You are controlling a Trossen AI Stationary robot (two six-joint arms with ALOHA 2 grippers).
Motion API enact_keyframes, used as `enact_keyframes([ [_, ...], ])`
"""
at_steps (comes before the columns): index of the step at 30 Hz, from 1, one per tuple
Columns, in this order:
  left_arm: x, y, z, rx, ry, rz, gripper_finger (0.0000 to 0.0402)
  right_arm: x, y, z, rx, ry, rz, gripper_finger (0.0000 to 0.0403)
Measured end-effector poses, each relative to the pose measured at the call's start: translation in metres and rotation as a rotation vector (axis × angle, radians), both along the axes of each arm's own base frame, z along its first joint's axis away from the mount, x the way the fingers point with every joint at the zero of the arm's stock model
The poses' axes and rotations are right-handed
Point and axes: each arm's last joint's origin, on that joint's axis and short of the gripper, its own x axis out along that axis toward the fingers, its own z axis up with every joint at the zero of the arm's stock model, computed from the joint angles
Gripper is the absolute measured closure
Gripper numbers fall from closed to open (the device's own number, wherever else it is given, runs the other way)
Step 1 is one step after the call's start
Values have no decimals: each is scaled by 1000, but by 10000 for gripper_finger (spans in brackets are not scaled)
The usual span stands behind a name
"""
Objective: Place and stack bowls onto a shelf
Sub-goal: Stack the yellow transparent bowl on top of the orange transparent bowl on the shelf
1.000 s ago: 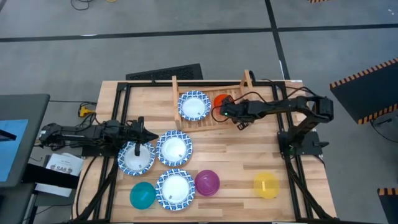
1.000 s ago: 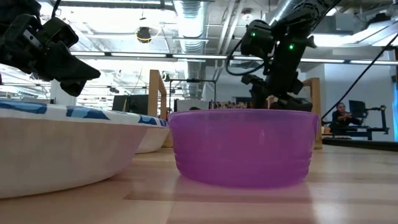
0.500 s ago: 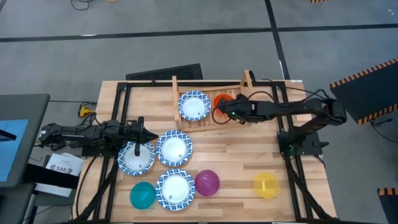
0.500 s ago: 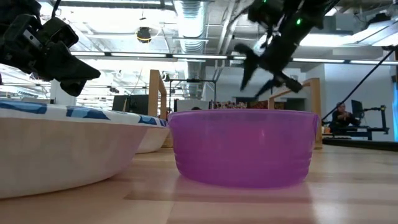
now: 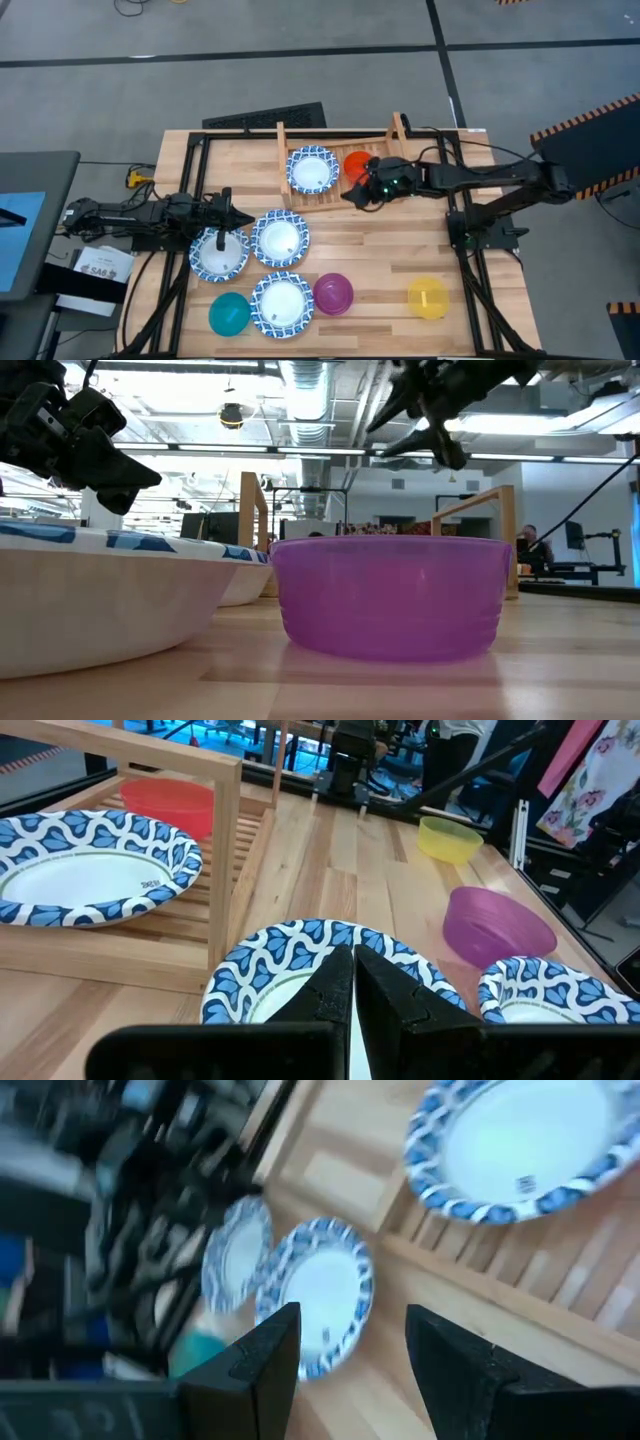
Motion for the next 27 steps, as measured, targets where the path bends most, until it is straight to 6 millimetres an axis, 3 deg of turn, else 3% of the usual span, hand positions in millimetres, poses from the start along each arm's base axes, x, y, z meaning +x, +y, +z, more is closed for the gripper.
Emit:
enact_keyframes([
  [12, 0, 0, 0, 0, 0, 0, 401, -18, 38, 20, -183, -61, 394, 196],
  [27, 0, 0, 0, 0, 0, -1, 401, -30, 63, 25, -166, -70, 516, 196],
])
